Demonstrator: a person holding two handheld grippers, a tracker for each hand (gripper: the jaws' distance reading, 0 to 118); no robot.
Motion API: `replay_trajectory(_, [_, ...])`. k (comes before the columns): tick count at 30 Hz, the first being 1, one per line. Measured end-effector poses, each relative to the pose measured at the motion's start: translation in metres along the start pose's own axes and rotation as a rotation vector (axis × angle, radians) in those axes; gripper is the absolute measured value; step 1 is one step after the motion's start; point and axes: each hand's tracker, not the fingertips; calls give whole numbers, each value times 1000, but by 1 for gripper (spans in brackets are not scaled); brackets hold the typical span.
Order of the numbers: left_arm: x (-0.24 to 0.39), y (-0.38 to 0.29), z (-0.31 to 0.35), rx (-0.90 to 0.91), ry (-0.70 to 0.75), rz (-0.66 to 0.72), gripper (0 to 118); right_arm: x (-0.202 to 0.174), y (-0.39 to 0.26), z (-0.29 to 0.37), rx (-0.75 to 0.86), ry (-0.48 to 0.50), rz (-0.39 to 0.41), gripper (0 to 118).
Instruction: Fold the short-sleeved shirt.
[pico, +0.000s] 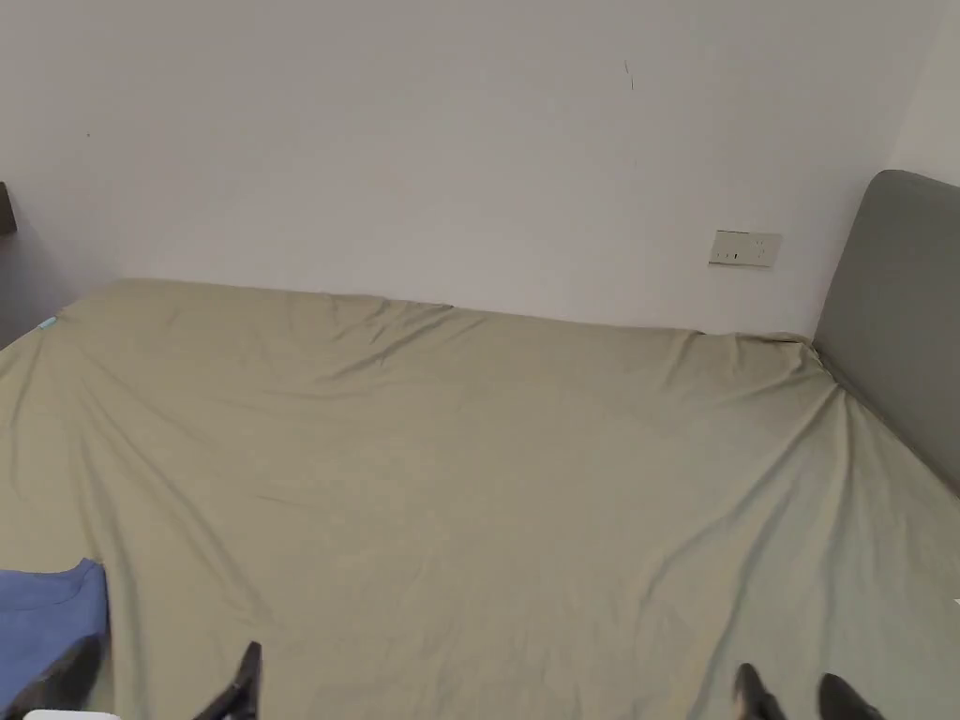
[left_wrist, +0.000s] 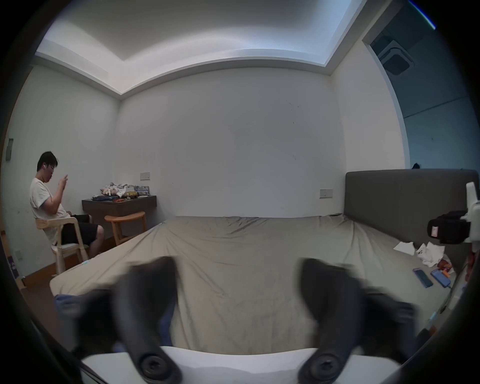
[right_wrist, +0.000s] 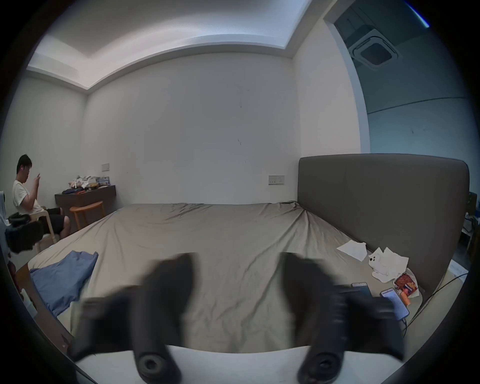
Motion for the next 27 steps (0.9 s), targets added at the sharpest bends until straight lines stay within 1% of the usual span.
replay_trajectory(1, [-2, 1, 1, 10, -33, 19, 0, -2, 1, -1, -8, -23, 11, 1])
replay_trajectory(2, [-4, 3, -2, -11, -59, 57, 0, -1, 0, 0, -1, -41, 12, 1])
replay_trajectory(3, [-8, 5, -5, -68, -72, 71, 0, 0, 1, 2, -1, -27, 1, 1])
replay_trajectory(4, [-14, 7, -8, -84, -118, 92, 0, 3, 2, 3, -1, -6, -13, 1])
replay_trajectory(5, [-14, 7, -6, -62, -138, 96, 0, 4, 2, 4, 2, -4, -14, 1])
replay_trajectory(6, [-12, 7, -3, -53, -121, 79, 0, 2, 3, 4, 0, -16, 2, 1])
replay_trajectory(7, [-9, 8, -2, -39, -78, 16, 0, 1, 3, 5, -3, -40, 60, 1])
replay_trajectory(8, [-7, 9, -3, -45, -42, -12, 0, -1, 3, 5, -1, -59, 85, 1])
replay_trajectory(9, [-10, 11, -3, -49, -34, -29, 0, -1, 3, 4, -3, -57, 82, 1])
replay_trajectory(10, [-10, 11, -2, -45, -75, 18, 0, 0, 4, 4, 5, -35, 67, 1])
replay_trajectory(11, [-13, 13, -2, -48, -78, 36, 0, 0, 7, 4, 5, -11, 37, 1])
replay_trajectory(12, [-17, 14, -1, -55, -77, 43, 0, -2, 10, 1, -5, -7, 33, 1])
replay_trajectory(14, [-33, 14, 7, -56, -19, 62, 0, -14, 16, -8, -9, 16, 64, 1])
replay_trajectory(15, [-44, 14, 15, -54, -7, 69, 0, -24, 19, -11, 3, 68, 92, 1])
replay_trajectory(16, [-56, 14, 26, -41, 43, 61, 0, -39, 22, -15, 16, 108, 117, 1])
replay_trajectory(17, [-68, 14, 38, -48, 125, 41, 0, -56, 23, -19, 28, 152, 143, 1])
replay_trajectory(18, [-82, 13, 50, -59, 166, 27, 0, -75, 24, -22, 38, 210, 161, 1])
replay_trajectory(20, [-107, 9, 75, -86, 298, -4, 0, -115, 24, -29, 44, 334, 152, 1])
replay_trajectory(23, [-142, 2, 114, -126, 442, 30, 0, -171, 20, -39, 3, 529, 119, 1])
replay_trajectory(24, [-150, 0, 126, -135, 482, 44, 0, -187, 18, -40, -5, 580, 113, 1])
replay_trajectory(27, [-170, -8, 155, -170, 610, 49, 0, -230, 13, -35, -15, 690, 141, 1])
